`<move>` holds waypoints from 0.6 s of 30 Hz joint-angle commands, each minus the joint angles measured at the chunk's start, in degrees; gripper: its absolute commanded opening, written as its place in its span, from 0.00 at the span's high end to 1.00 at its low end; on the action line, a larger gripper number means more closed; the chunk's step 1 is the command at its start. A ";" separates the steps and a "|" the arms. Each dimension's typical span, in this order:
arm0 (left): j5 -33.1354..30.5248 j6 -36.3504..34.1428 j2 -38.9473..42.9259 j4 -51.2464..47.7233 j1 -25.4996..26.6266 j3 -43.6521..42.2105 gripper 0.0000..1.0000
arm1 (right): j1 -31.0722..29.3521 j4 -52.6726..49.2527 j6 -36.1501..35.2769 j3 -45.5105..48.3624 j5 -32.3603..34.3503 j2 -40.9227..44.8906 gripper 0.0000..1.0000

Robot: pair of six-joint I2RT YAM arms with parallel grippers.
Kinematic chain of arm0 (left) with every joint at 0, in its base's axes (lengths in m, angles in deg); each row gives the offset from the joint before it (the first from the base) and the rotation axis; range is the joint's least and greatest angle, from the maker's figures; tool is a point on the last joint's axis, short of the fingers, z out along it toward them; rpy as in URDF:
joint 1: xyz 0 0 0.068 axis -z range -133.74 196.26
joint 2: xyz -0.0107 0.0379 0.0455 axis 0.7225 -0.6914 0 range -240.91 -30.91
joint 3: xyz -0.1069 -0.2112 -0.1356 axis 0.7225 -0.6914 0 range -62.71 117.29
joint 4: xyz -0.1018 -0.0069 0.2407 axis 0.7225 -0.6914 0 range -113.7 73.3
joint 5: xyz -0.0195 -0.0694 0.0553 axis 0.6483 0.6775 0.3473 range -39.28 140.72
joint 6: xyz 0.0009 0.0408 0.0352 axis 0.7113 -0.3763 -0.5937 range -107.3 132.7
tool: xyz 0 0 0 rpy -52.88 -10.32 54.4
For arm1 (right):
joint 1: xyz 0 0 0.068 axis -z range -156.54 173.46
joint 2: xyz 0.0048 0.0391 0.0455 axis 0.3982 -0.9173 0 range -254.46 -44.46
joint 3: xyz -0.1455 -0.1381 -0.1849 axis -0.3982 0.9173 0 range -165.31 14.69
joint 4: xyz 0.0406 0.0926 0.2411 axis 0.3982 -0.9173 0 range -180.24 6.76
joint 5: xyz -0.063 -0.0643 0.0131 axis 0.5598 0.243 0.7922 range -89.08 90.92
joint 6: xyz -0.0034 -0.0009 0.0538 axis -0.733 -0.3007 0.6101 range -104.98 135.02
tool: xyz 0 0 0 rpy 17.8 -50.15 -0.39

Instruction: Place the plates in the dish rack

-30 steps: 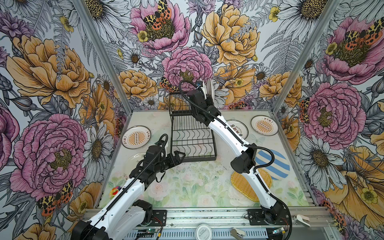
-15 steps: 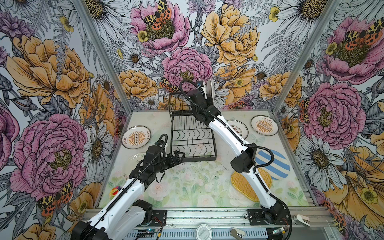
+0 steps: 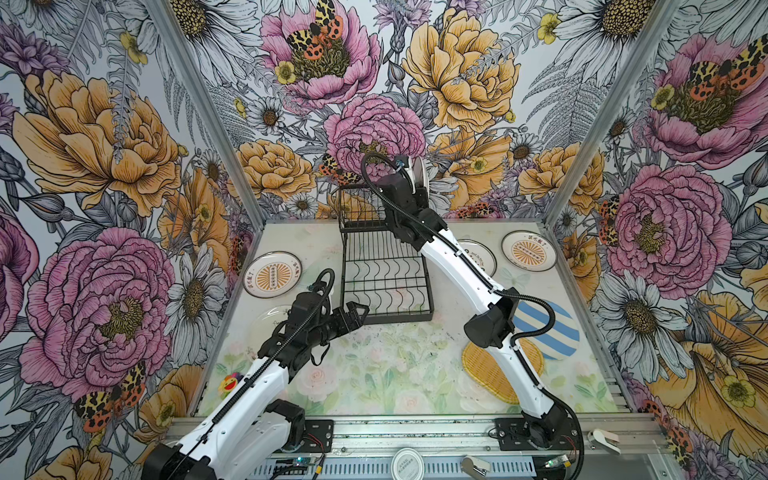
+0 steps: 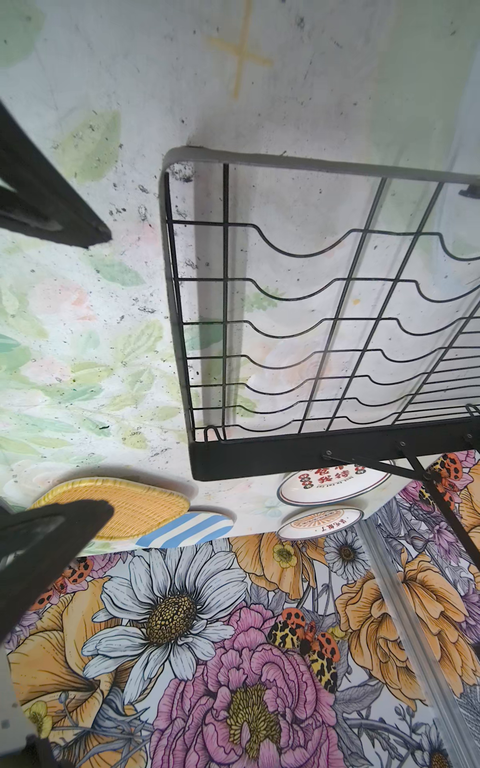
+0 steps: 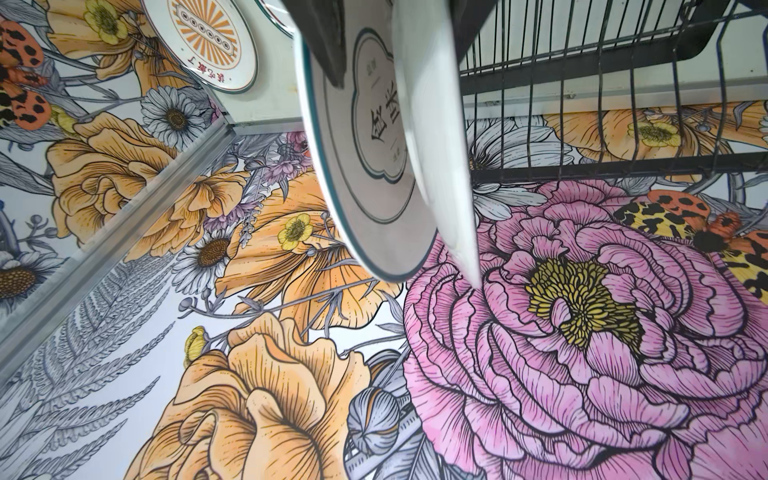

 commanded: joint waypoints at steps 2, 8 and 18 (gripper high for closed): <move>-1.81 -0.35 0.95 0.45 -0.41 -0.82 0.05 | -0.36 1.23 -1.28 -0.06 0.35 3.85 0.63; -2.53 -0.31 1.04 0.45 -0.37 -1.33 0.04 | -0.56 1.23 -1.68 0.85 -0.32 5.14 0.60; -4.32 -0.89 1.48 -0.08 -1.61 -2.49 0.04 | -2.38 1.14 -0.64 5.51 -3.21 10.60 0.50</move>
